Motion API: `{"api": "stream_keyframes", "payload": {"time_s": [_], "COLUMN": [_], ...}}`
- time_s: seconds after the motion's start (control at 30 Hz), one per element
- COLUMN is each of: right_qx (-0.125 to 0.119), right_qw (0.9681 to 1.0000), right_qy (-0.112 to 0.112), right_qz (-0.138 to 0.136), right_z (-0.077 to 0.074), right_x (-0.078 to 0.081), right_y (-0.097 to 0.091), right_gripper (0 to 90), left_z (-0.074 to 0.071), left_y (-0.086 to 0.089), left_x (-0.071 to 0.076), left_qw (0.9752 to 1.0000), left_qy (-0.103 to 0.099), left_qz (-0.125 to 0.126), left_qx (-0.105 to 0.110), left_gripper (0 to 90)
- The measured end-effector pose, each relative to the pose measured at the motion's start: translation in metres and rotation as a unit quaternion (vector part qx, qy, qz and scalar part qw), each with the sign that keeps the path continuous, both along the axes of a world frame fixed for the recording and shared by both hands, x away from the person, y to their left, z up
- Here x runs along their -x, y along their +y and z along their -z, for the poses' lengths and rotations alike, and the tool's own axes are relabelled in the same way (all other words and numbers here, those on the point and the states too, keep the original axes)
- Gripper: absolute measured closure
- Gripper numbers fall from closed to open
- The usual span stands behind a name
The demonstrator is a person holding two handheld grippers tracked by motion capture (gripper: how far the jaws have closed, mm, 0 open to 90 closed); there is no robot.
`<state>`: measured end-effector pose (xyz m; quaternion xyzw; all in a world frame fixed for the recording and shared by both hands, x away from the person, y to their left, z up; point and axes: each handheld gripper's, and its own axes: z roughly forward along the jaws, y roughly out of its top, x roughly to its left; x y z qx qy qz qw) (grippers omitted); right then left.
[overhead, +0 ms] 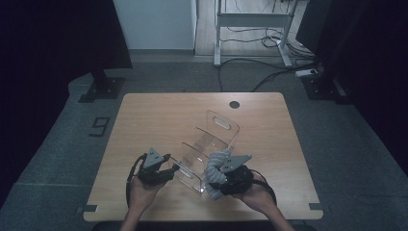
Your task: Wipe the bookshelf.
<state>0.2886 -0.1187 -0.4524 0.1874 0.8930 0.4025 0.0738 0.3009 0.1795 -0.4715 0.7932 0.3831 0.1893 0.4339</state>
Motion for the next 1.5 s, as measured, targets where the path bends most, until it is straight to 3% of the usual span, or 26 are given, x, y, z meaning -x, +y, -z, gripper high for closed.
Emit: {"api": "stream_keyframes", "payload": {"time_s": [0.43,0.8,1.13,1.5], "right_qx": [-0.001,0.004,0.009,0.017], "right_qw": [0.9996,0.9997,0.9989,0.9939], "right_qy": [0.008,0.01,0.006,-0.001], "right_qz": [-0.026,-0.022,0.046,0.109], "right_z": [0.001,0.001,0.002,0.005], "right_x": [0.016,0.012,-0.008,-0.027], "right_y": [0.012,0.006,-0.027,-0.062], "right_gripper": [50.7,50.9,50.9,50.7], "left_z": [0.0,0.001,0.001,0.0], "left_y": [-0.002,0.001,0.005,0.011], "left_x": [0.001,0.0,-0.001,-0.001], "left_qw": [1.0,1.0,0.9996,0.9988], "left_qy": [0.0,-0.001,0.002,0.005], "left_qz": [-0.004,0.006,0.024,0.046], "left_qx": [0.0,0.003,0.011,0.013], "left_gripper": [45.2,45.2,45.2,45.4]}}
